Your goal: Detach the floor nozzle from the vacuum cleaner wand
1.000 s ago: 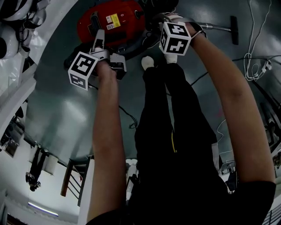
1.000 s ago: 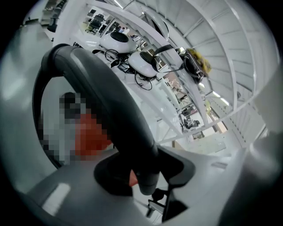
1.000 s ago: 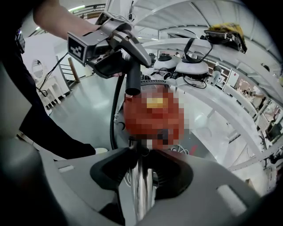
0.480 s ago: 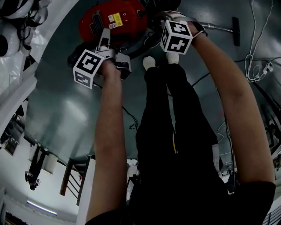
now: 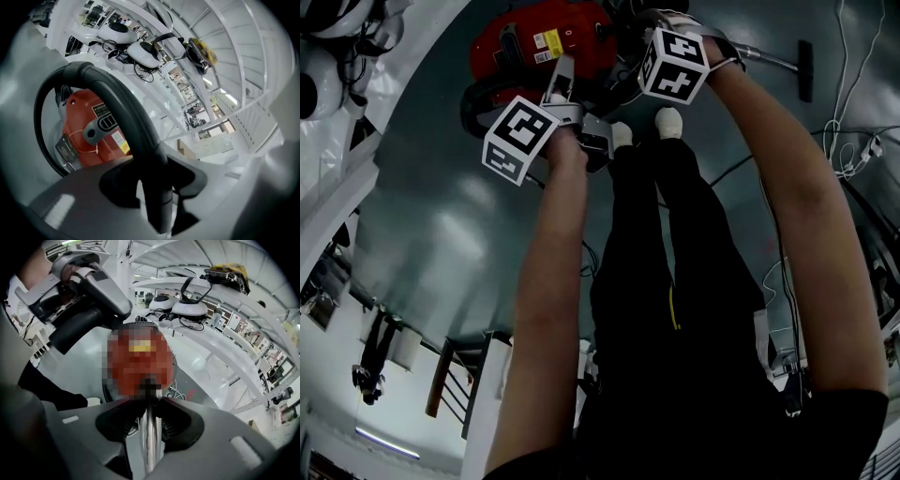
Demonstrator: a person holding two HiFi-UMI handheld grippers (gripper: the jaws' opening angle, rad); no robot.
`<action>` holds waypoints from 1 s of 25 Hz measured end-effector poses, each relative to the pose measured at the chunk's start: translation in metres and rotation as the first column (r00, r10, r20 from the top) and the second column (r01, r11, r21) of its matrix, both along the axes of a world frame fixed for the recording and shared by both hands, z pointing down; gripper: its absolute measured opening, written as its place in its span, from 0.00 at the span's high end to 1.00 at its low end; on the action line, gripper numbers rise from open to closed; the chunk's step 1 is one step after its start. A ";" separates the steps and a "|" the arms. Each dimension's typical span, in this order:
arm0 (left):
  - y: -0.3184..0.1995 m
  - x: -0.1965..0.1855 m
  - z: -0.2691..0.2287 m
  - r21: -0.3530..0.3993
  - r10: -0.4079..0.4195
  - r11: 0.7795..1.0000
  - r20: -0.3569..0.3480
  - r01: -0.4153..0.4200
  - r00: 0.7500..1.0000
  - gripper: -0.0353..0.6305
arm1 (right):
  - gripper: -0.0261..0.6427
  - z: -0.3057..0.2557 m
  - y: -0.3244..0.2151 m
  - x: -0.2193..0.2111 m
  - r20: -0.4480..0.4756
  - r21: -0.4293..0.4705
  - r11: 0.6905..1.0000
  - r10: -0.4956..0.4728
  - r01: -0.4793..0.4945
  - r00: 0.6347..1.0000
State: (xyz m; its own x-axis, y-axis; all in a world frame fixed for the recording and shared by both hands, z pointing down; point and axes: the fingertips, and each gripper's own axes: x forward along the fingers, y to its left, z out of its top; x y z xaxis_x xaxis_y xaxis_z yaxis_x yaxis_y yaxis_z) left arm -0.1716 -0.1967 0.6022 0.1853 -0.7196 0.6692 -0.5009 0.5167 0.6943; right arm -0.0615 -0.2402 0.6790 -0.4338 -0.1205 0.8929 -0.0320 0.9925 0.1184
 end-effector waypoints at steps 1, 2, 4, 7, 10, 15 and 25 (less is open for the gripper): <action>0.000 0.004 0.001 -0.004 -0.004 1.000 0.000 0.004 1.000 0.71 | 0.71 0.000 -0.003 0.000 -0.004 0.003 1.000 0.008 -0.008 1.000; 0.001 0.006 0.003 -0.009 -0.011 1.000 0.003 0.011 1.000 0.71 | 0.72 0.001 -0.006 0.000 -0.008 0.005 1.000 0.016 -0.016 1.000; 0.000 0.007 0.008 -0.021 -0.021 1.000 0.013 0.022 1.000 0.72 | 0.72 0.003 -0.013 -0.003 -0.017 0.008 1.000 0.022 -0.022 1.000; -0.002 0.007 0.014 -0.037 -0.023 0.999 0.025 0.023 0.999 0.72 | 0.73 0.002 -0.025 -0.006 -0.029 0.018 1.000 0.016 -0.016 0.999; -0.009 0.004 0.018 -0.031 -0.035 0.999 0.034 0.036 0.999 0.71 | 0.74 0.001 -0.041 -0.009 -0.021 0.029 0.998 0.064 -0.063 0.998; -0.017 0.008 0.036 -0.078 -0.066 0.995 -0.026 0.064 0.997 0.65 | 0.63 -0.005 -0.053 -0.013 0.047 0.013 0.977 0.210 -0.211 0.976; -0.010 0.007 0.046 -0.141 -0.081 0.987 -0.047 0.074 0.996 0.47 | 0.69 0.000 -0.027 0.005 0.086 -0.078 0.948 0.315 -0.309 0.945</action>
State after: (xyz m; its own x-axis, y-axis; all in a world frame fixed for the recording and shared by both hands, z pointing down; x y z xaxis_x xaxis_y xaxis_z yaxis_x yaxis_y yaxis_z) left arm -0.1648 -0.2068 0.6485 0.1698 -0.6338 0.7546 -0.4204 0.6460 0.6372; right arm -0.0564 -0.2672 0.6795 -0.4671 -0.2089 0.8592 -0.3492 0.9363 0.0378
